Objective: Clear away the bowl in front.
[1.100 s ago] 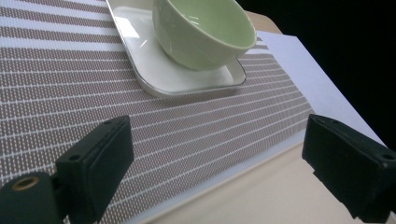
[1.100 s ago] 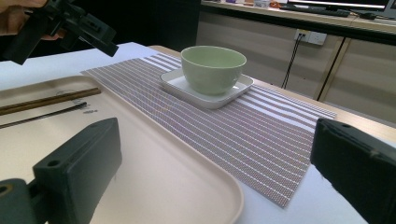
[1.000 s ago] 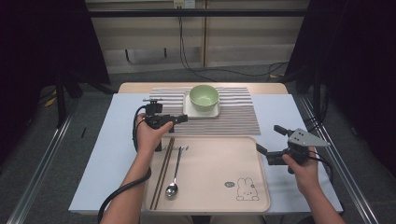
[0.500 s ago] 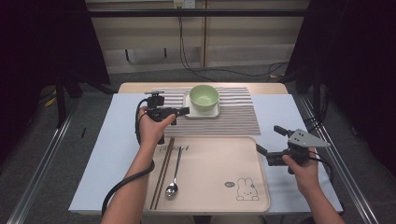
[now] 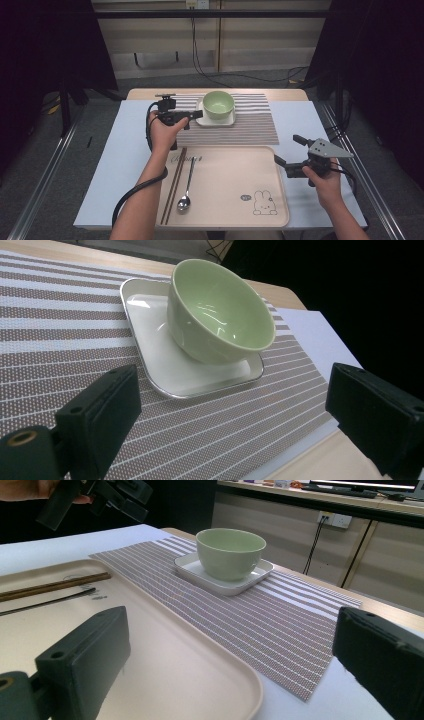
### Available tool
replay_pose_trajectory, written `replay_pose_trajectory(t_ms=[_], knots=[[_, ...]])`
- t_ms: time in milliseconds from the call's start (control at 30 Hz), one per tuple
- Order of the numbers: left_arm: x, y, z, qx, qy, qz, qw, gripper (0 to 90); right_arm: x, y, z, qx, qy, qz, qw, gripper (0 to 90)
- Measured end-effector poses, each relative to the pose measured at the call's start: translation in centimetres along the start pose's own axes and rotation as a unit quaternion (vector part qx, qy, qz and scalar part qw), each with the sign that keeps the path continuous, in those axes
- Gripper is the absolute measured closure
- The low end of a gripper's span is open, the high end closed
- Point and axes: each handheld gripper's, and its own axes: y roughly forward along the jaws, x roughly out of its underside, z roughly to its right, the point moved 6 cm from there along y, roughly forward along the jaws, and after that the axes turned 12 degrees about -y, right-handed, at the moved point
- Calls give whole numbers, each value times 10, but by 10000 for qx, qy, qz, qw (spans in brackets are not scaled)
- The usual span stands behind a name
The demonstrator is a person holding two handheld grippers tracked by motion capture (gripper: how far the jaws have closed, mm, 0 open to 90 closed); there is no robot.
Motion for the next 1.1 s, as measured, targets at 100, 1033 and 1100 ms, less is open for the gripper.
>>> replay_pose_trajectory(t_ms=[100, 1033, 1100], knots=[[-3, 2, 0, -1, 18, -21, 10000, 75, 0, -1, 1, 20, 15, 11, 10000, 18], [-38, 33, 9, -185, -65, 70, 9998, 77, 0, 4, 4, 18, 2, -3, 10000, 18], [-41, 36, 6, -212, -114, 110, 9997, 78, 0, 4, 3, 5, 20, 1, 10000, 18]])
